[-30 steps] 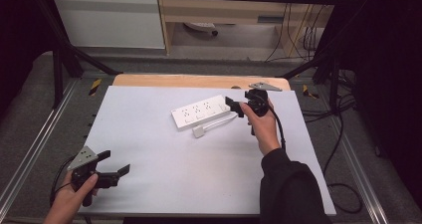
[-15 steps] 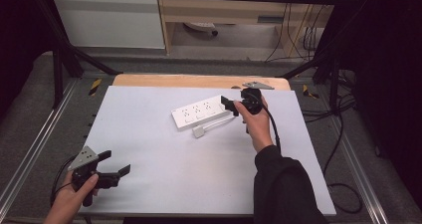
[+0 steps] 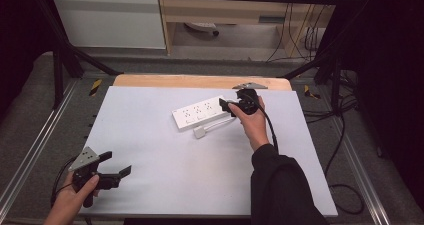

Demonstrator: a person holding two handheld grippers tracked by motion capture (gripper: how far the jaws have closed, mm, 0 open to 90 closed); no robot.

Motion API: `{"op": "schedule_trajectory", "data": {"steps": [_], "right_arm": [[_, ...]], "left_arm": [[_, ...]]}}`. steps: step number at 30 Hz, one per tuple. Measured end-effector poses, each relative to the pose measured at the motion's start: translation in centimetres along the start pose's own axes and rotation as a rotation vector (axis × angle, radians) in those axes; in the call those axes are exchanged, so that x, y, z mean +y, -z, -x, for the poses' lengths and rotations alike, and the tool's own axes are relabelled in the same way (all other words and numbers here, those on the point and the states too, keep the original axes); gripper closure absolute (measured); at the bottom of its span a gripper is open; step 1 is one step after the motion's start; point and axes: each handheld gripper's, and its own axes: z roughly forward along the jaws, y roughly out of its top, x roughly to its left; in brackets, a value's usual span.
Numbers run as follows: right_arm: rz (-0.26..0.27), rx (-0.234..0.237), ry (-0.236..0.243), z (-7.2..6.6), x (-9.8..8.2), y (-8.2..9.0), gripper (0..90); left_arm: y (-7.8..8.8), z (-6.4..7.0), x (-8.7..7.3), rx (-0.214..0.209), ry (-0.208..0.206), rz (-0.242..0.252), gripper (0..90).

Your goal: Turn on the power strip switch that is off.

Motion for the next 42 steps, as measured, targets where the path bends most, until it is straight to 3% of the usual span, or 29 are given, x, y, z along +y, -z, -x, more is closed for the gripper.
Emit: {"op": "schedule_trajectory", "data": {"steps": [14, 30, 42], "right_arm": [[-0.027, -0.001, -0.013, 0.2, -0.5, -1.0, 12.3], [-0.066, 0.009, 0.025, -0.5, -1.2, -2.0, 14.3], [-0.105, 0.022, 0.020, -0.7, -1.9, -3.1, 18.6]], "left_arm": [[0.0, 0.0, 0.0, -0.006, 0.002, -0.002, 6.3], [-0.1, 0.0, -0.1, -0.010, 0.000, -0.008, 6.3], [-0.2, 0.1, -0.1, -0.013, -0.001, -0.012, 6.3]]}}
